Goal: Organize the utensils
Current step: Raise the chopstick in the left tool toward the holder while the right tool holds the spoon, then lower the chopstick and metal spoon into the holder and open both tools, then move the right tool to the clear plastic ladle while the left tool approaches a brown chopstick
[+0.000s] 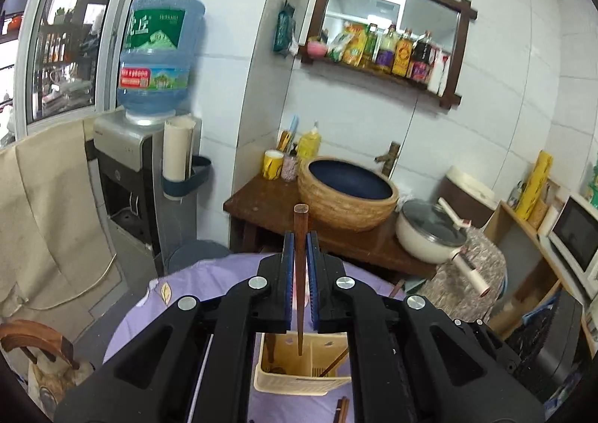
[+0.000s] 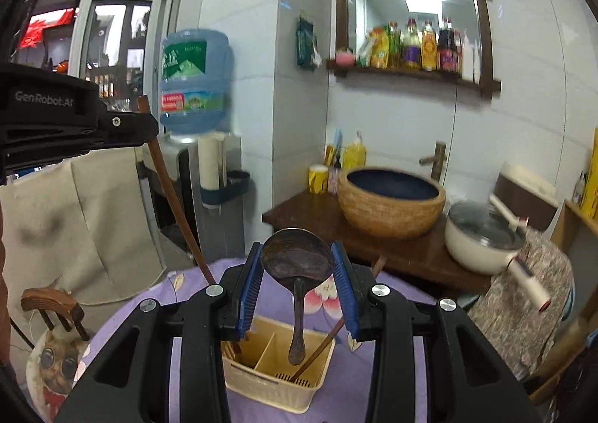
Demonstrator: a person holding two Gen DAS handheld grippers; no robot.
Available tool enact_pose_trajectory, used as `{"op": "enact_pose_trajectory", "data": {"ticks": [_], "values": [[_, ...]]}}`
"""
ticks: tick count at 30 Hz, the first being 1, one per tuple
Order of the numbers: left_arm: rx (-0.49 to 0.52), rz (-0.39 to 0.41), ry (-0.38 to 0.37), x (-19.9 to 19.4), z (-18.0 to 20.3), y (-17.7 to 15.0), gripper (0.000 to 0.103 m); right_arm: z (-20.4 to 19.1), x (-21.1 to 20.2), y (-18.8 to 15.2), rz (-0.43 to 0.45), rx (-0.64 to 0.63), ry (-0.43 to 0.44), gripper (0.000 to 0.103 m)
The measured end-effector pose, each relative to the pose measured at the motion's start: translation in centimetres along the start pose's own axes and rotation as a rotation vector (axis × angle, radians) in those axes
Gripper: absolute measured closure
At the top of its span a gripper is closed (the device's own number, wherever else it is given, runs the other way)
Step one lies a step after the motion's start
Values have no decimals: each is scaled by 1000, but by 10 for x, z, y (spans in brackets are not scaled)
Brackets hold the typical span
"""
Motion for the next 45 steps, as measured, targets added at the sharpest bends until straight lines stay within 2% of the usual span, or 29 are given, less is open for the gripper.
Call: {"op": "enact_pose_trajectory", "data": {"ticks": [7,12,17,22,24,26,27,29,30,31,32,36,41,45], "values": [[-1,-136,-1,52,-5,-73,96,1,34,-53,-92,45,-4,66],[-4,-191,6,73,-11,-112,96,7,47,-80,-137,70,-17,67],[-3,-222,13,85,-15,-131,96,10,55,-96,-160,78,-24,67],[12,-215,6,85,-13,-135,96,7,54,-100,-151,66,-26,66],[1,-200,1,79,-13,-133,96,7,50,-101,-138,68,-26,64],[2,-182,5,73,-15,-132,95,7,42,-100,-114,62,-32,55],[6,-169,5,67,-17,-133,90,7,37,-100,-102,59,-31,52],[10,-147,-6,54,-20,-136,69,7,23,-100,-76,61,-19,45],[8,-137,-14,48,-23,-139,47,6,15,-102,-70,63,-12,44],[4,-121,-23,39,-26,-143,33,6,10,-104,-71,64,-7,40],[5,-111,-27,34,-29,-147,31,5,5,-107,-77,65,0,34],[42,-146,-10,17,-43,-188,23,-5,-10,-137,-163,64,43,32],[27,-261,69,17,-78,-255,22,-33,-16,-187,-306,10,79,32],[-27,-355,113,19,-106,-295,23,-54,-19,-220,-370,-25,103,35]]}}
Point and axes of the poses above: each gripper's, at about its wrist camera, not at the fingertips, and x roughly the way its jaws point, z to its right, y to its top, the point moved 6 cm from there along x, roughly the way its jaws point, and after that the axes turned 3 degrees about y, right-handed, at the moved point
